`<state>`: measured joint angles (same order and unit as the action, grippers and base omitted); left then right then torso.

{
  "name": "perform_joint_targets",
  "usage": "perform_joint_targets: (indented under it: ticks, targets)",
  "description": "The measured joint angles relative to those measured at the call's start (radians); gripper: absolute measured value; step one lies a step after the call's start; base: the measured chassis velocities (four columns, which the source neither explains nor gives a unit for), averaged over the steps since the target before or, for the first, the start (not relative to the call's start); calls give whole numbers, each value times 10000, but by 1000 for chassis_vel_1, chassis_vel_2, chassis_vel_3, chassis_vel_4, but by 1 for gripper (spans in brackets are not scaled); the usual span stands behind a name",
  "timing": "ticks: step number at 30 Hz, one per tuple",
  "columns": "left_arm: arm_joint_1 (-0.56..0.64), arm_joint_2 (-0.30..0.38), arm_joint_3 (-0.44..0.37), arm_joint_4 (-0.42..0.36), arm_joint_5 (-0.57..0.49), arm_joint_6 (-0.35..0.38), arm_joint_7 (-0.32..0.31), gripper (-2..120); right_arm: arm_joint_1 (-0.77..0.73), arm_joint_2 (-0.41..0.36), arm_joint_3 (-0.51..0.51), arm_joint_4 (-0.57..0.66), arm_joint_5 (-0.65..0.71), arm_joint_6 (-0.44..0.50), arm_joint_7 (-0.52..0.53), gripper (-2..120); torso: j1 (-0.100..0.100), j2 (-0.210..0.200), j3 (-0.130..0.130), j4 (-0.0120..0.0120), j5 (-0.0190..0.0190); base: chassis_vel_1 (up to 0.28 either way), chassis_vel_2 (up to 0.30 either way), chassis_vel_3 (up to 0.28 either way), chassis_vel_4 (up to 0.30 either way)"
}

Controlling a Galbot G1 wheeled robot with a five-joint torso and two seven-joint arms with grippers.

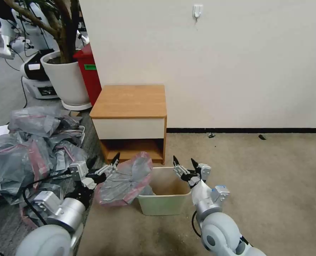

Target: Pick up the garbage bag from the table and place it over the trash can.

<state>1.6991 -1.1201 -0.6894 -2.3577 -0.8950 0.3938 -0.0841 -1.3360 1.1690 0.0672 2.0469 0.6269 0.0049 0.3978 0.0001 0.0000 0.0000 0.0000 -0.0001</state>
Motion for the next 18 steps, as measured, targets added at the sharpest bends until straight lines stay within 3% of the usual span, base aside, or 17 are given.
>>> perform_joint_targets:
  ticks: [4,11,18]
  targets:
    - [-8,530,-253,41,-692,1047,-418,100,1,-115,149,129,-22,28,-61,86,0,-1,0,0,1,0,0,0,0]
    - [-78,1090,-348,287,249,2291,-563,100,2,-81,279,85,-15,118,-196,86,0,-2,0,0,1,0,0,0,0]
    - [-338,1302,80,504,372,2703,-621,100,38,11,324,-52,-11,197,-210,86,0,-1,0,0,0,0,0,0,0]
